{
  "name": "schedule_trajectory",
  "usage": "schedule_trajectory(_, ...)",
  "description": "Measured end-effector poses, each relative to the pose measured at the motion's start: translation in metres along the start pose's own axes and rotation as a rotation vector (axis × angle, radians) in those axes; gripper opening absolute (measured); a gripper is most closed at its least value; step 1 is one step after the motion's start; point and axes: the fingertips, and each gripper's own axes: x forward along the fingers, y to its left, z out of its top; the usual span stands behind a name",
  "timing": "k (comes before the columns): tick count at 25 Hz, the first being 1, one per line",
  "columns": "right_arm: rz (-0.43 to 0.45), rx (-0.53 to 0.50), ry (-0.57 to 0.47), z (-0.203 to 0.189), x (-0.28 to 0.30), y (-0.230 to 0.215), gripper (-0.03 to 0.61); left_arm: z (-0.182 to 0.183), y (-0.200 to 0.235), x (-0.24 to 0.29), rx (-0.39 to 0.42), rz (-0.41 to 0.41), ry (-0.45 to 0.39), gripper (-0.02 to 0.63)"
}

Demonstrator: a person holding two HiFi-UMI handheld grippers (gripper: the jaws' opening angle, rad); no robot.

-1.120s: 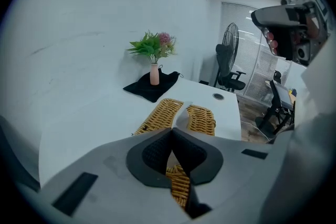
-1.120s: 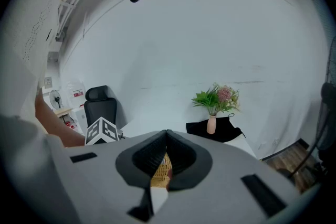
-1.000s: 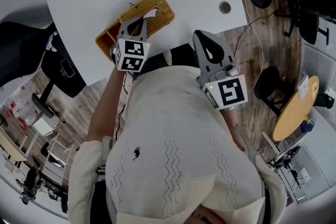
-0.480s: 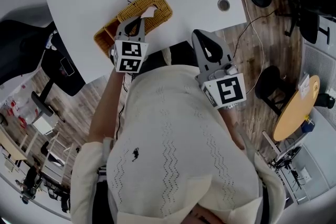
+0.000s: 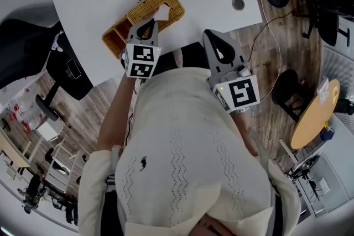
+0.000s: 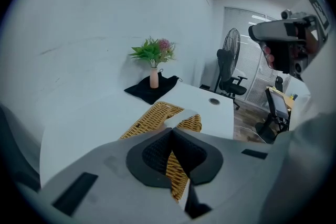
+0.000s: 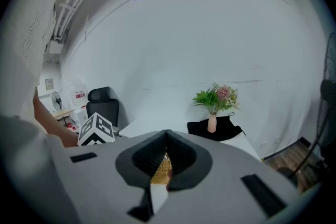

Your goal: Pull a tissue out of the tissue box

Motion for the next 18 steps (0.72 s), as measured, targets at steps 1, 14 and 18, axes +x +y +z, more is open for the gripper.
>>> schedule_trajectory(1,0.000,0.000,-0.001,0.000,0.000,0.001,0.000,0.000,-0.001,-0.001,0.002,-0.002,-0.003,0.012)
schedule_trajectory(14,-0.005,0.016,-0.018,0.000,-0.002,0.008,0.000,-0.004,-0.018,-0.010,0.018,-0.046,-0.016,0.012)
schedule_trajectory(18,-0.005,0.013,-0.021,0.001,-0.003,0.010,0.000,-0.004,-0.022,-0.013,0.019,-0.050,-0.019,0.012)
